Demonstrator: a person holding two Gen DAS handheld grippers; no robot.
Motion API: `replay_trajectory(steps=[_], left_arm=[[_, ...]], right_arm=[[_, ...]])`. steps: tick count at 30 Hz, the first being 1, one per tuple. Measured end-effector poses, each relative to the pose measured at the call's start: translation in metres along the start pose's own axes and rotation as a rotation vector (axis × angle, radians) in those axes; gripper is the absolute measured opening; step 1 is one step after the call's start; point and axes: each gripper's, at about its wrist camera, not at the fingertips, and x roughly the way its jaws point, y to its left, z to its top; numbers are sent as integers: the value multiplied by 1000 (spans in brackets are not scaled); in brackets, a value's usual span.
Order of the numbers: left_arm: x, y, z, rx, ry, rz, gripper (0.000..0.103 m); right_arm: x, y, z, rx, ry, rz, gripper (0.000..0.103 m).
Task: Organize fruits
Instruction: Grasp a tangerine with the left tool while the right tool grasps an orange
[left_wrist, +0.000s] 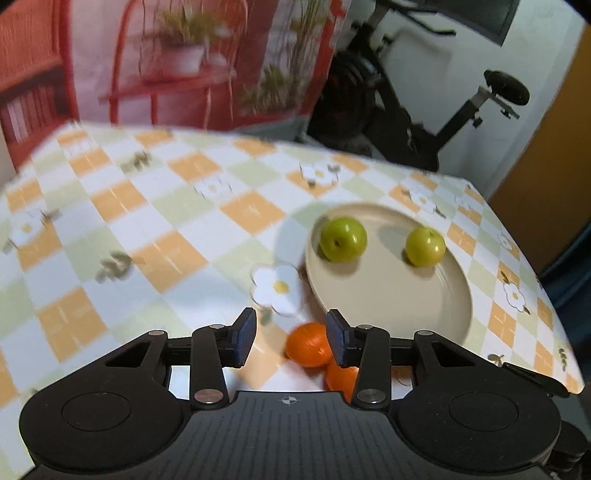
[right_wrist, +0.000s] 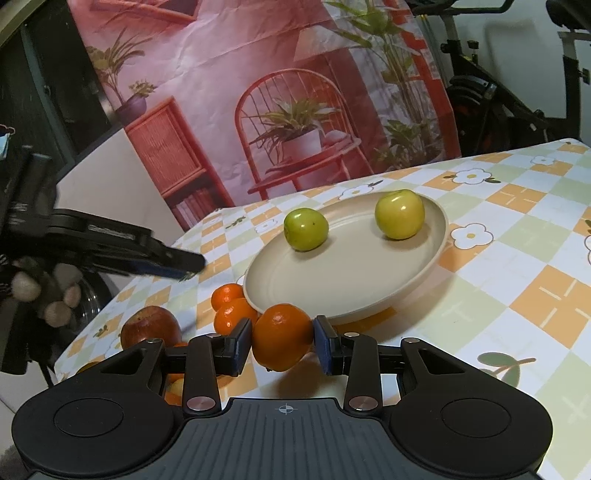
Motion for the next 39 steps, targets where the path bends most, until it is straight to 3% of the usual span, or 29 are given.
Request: replay_trajectory(steps=[6,12,17,21,35,39], left_arm=[[24,5,1,-57,79,-36,44],[35,11,1,-117,96,-66,44],[37,11,-1,-115,97,-80,44],[37,12,-2,-132,89,-107,36],[38,18,-4,-181,75,-132,35],[32,17,-5,-166,53,-104,34]], right_arm=[[-1,1,0,-4,0,4,34],[0,1,0,-4,3,4,34],[1,1,0,-5,7,4,34],[1,1,0,-5,8,4,34],[1,0,0,-4,8,4,34],[1,0,-1,-5,4,4,34]])
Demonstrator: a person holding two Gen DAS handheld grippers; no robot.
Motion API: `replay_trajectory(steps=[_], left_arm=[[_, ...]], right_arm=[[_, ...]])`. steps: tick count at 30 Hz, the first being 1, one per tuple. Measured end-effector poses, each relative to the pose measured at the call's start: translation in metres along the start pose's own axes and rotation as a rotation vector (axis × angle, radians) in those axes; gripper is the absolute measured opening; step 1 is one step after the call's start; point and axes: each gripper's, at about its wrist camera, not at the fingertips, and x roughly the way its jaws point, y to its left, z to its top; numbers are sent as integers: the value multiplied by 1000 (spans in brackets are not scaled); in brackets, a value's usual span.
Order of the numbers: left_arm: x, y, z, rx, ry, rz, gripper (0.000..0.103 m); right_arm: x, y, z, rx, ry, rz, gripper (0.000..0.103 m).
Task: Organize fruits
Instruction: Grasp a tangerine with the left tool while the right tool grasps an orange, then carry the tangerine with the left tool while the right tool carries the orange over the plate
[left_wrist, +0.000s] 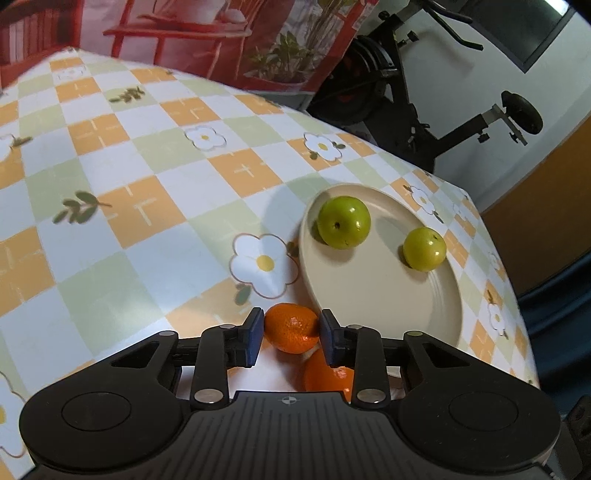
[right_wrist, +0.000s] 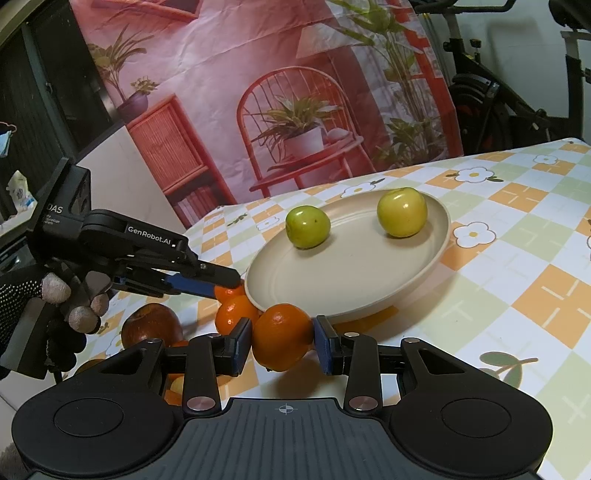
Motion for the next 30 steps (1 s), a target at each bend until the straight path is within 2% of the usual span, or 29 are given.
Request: replay_trajectory(steps=[5,12,15,20,25,30], left_arm=[[-16,-5,4,46,-48,10,34],[-37,-30,16,163,-132,14,34],[-38,-43,20,222,-151,11,34],[-24,-60,24,286,-147,21,34],[-3,-66,27,325,-113,41,34],[18,-65,31,354,-71,84,34]], right_arm=[[0,-1,0,3,-9,1,34],[-10,-9,6,55,-50,-14,34],[-12,-11,14,35,-71,-45,34],[-5,-18,38,-57,-79,-137,34],[18,-31,58,-124,-24,-241,34],[41,-36,67,-183,35,-286,34]])
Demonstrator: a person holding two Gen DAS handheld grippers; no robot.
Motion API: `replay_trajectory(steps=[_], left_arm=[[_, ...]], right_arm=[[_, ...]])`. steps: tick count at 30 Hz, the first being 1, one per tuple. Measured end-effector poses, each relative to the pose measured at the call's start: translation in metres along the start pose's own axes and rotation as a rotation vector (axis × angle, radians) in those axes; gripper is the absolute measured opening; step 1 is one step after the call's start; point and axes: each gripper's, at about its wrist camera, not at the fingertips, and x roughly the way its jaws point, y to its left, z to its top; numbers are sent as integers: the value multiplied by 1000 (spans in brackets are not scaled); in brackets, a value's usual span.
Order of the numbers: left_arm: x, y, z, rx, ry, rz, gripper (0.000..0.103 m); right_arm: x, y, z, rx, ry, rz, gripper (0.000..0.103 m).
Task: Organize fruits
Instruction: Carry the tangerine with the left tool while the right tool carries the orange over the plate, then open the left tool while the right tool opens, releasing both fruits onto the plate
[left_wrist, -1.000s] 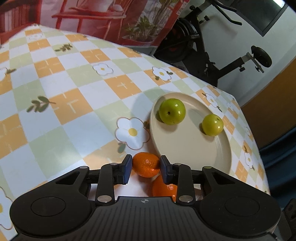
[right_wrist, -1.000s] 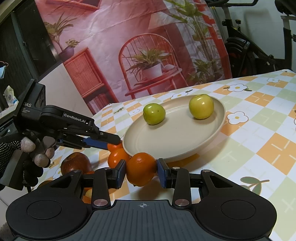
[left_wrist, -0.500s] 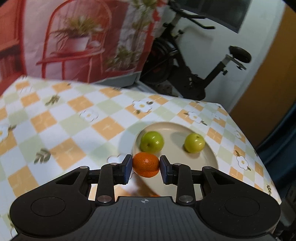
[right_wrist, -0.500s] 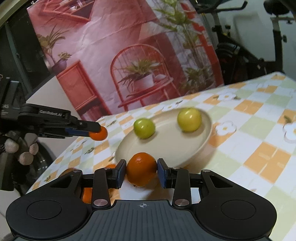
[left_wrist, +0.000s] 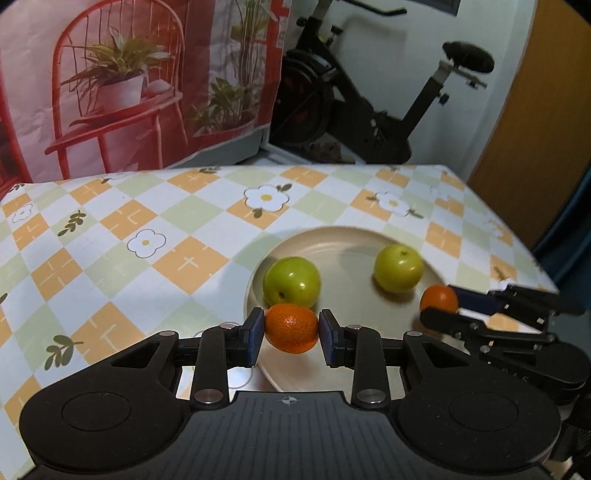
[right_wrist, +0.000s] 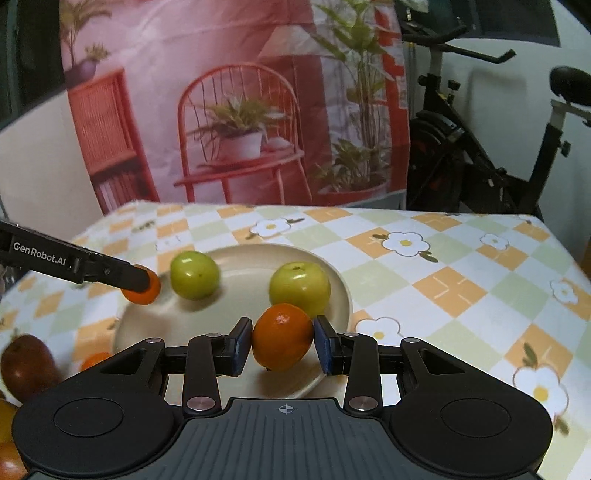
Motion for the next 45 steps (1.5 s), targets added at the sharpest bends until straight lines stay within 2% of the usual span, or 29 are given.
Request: replay_trajectory(steps=[5,10,21,28,31,33,35,40,45], left_arm=[[13,0,1,42,23,31,34],[19,-5,4,114,10,68,34],[27,-13,7,168,-12,107,33],[26,-12,9,164,-7,108,34],[26,-13,11,159,0,107,34],[22,-13,12,142,-3,95,34],[17,-12,14,124,-17,81,34],[-5,-15,14,110,-62,74,34],[-28,-20,5,112,-97,91,34]], right_arm=[[20,2,3,-44,32,-21,34],[29,0,8,-39,17,-15,34],[34,-11,6,-12,-8,-15,34],[35,-6,2,-38,-10,-37,34],[32,-7,1,-32,-20,-24,35],[26,-8,2,-19,-49,-10,50],[16,-10,2,4,-93,13,54],[-4,-12,-2,73,-133,33,54],[-24,-2,-14,90,-159,46,53]])
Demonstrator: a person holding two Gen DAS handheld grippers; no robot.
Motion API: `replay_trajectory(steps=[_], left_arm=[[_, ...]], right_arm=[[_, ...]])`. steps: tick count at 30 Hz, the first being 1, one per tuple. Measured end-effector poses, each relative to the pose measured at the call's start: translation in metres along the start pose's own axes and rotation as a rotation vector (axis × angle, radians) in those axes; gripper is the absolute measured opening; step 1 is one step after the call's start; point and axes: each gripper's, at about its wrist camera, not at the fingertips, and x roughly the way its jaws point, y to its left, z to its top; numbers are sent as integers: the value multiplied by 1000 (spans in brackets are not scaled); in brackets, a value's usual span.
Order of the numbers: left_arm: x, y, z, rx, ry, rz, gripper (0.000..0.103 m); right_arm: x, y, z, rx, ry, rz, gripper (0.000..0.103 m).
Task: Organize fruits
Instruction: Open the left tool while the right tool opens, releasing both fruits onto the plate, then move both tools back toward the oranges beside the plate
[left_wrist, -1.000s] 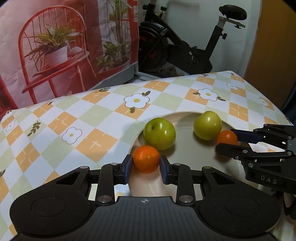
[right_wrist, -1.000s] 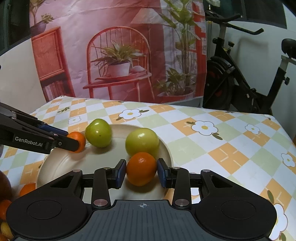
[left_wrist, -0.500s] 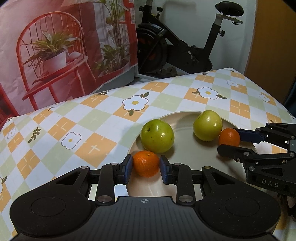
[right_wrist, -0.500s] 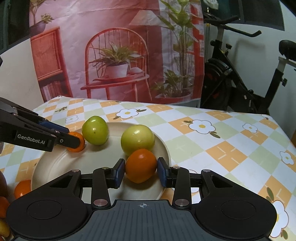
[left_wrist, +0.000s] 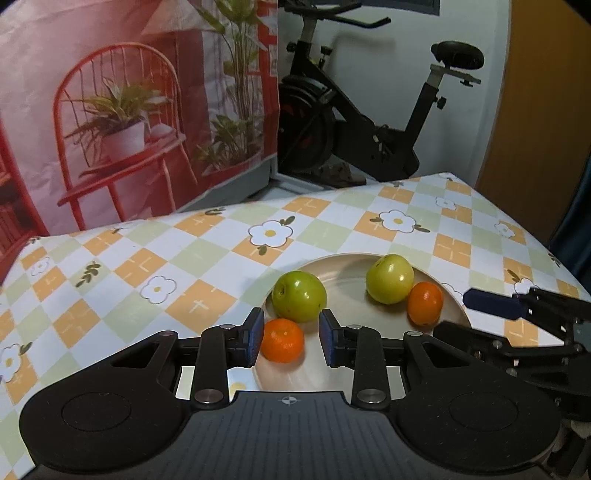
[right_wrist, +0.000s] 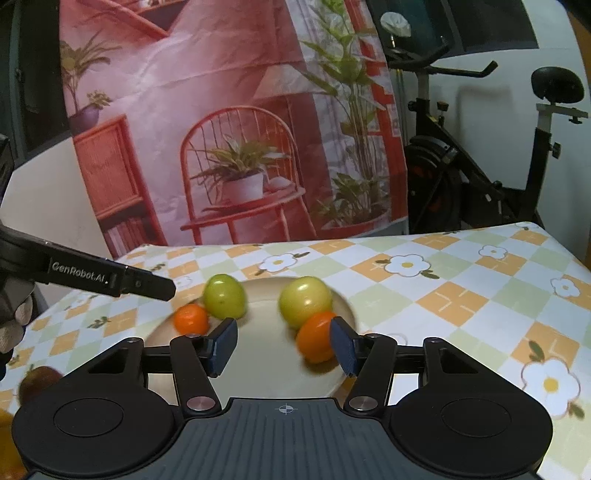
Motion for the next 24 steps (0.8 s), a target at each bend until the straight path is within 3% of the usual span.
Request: replay_trajectory(steps=[5,12,24], left_arm=[[-22,-1,-12,-21,-28,18,34],[-57,14,-35,-125,-54,57,34],[-102,37,-54,-176,-75,117,35]], right_arm=[[-16,12,-11,-12,-9,15,53],[-23,15,-15,-5,-20,15,53],[-32,16,-17,27,-11,18,53]])
